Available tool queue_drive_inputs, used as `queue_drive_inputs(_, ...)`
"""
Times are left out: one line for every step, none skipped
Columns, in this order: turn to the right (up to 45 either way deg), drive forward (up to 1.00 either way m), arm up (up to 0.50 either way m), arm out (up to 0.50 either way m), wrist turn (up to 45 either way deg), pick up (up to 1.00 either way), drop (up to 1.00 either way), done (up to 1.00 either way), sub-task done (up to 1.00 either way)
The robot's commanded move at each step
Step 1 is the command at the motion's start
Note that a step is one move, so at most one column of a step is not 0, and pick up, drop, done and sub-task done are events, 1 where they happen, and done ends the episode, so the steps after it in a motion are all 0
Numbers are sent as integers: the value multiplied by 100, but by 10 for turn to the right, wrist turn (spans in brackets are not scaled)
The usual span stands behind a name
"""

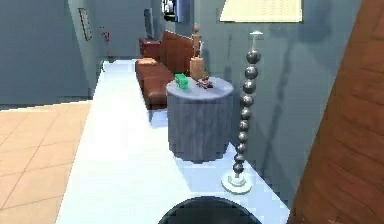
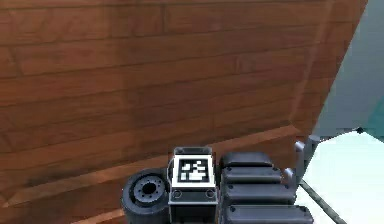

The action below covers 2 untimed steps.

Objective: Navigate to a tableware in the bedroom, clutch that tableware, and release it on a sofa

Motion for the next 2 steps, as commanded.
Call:
queue_drive_inputs(-210, 0, 0, 0, 0, 0, 0, 0, 0)
queue_drive_inputs(0, 100, 0, 0, 0, 0, 0, 0, 0)
